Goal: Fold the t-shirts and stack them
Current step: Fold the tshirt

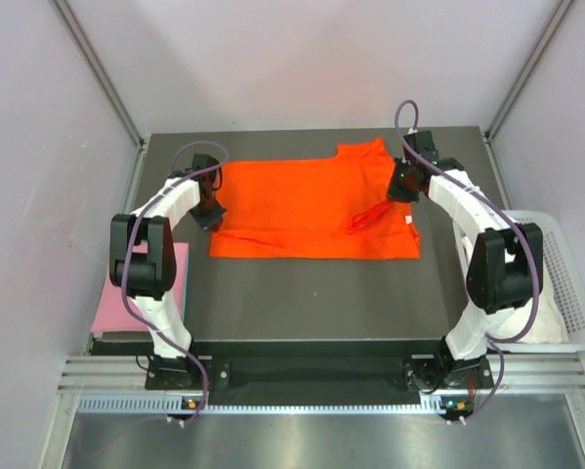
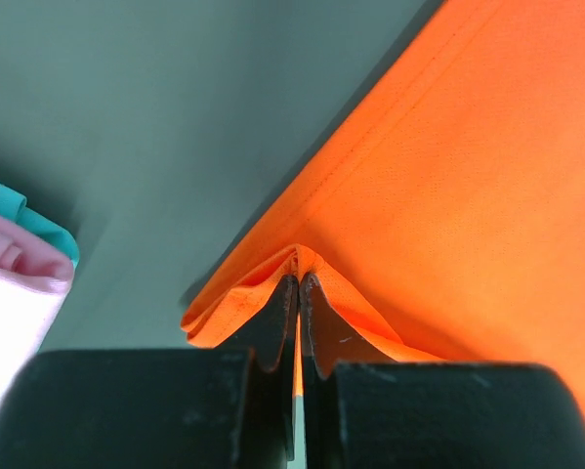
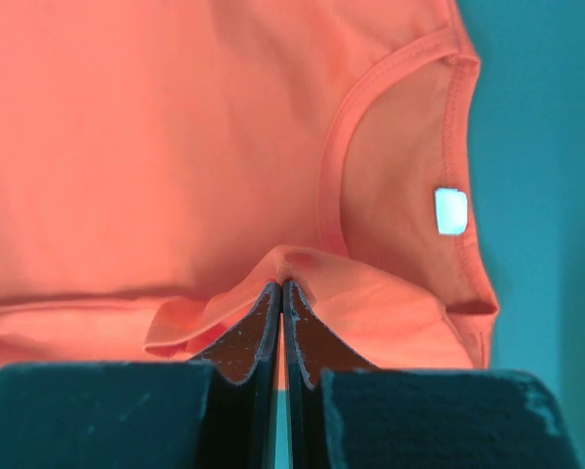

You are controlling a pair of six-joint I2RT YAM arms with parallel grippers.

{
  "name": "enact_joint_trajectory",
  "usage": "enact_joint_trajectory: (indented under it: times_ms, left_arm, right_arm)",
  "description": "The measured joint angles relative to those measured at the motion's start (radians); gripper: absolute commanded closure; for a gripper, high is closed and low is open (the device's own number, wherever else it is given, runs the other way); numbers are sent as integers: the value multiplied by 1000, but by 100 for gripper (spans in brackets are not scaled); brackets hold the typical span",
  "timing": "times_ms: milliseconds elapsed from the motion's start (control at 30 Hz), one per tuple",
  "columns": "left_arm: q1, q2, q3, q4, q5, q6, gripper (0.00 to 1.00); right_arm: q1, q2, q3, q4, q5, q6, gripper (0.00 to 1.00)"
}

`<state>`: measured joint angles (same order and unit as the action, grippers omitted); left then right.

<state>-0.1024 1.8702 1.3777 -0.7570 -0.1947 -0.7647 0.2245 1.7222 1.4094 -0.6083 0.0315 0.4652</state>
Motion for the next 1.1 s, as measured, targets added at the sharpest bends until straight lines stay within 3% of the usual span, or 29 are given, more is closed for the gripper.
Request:
enact_joint_trajectory:
  times_ms: [1100]
  left_arm:
    - [32,87,79,-12,21,4,100]
  right_arm:
    - [-79,180,133,18,-64,-28,100]
